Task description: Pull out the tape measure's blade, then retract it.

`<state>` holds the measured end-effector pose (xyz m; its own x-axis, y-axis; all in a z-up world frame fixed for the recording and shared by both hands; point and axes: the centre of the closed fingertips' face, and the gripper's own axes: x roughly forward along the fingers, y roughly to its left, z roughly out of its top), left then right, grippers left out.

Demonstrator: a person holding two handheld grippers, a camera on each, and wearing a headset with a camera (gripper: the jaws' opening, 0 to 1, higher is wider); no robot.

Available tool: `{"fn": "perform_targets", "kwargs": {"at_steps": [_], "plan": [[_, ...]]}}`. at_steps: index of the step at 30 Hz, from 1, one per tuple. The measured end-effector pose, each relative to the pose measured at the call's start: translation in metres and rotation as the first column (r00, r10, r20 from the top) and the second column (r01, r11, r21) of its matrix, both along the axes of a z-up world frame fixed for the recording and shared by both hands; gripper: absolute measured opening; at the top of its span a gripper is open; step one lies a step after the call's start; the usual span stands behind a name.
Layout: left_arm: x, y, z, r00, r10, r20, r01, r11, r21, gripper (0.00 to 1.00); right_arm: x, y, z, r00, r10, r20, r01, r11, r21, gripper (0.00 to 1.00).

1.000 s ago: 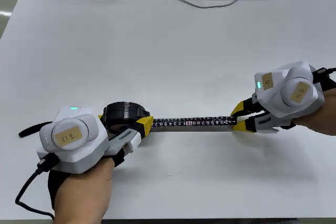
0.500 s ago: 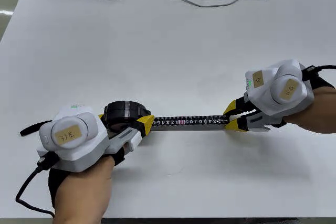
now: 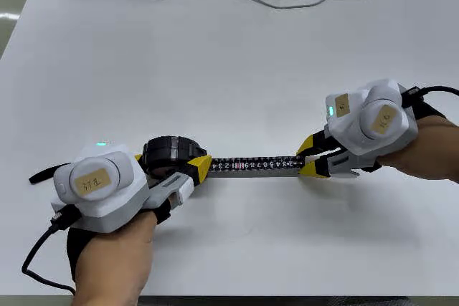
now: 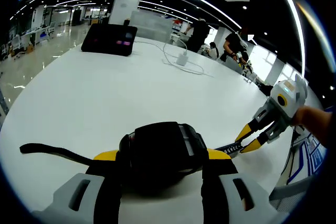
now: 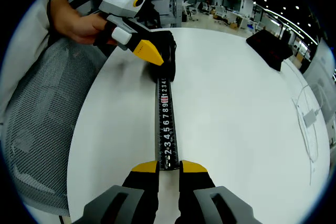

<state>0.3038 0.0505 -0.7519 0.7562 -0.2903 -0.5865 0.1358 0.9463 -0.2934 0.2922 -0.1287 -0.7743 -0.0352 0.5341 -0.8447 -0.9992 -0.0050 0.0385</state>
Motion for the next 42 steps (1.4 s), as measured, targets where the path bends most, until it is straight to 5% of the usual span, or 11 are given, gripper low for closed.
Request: {"fn": "perform_targets", "kwargs": {"at_steps": [42], "plan": [[0.0,0.001,0.001,1.0,0.003,-0.001,-0.003,1.0,-0.03,0.57,0.0,0.049,0.0,0.999,0.038,-0.023,-0.036,0.997,0.065,0.1]]}}
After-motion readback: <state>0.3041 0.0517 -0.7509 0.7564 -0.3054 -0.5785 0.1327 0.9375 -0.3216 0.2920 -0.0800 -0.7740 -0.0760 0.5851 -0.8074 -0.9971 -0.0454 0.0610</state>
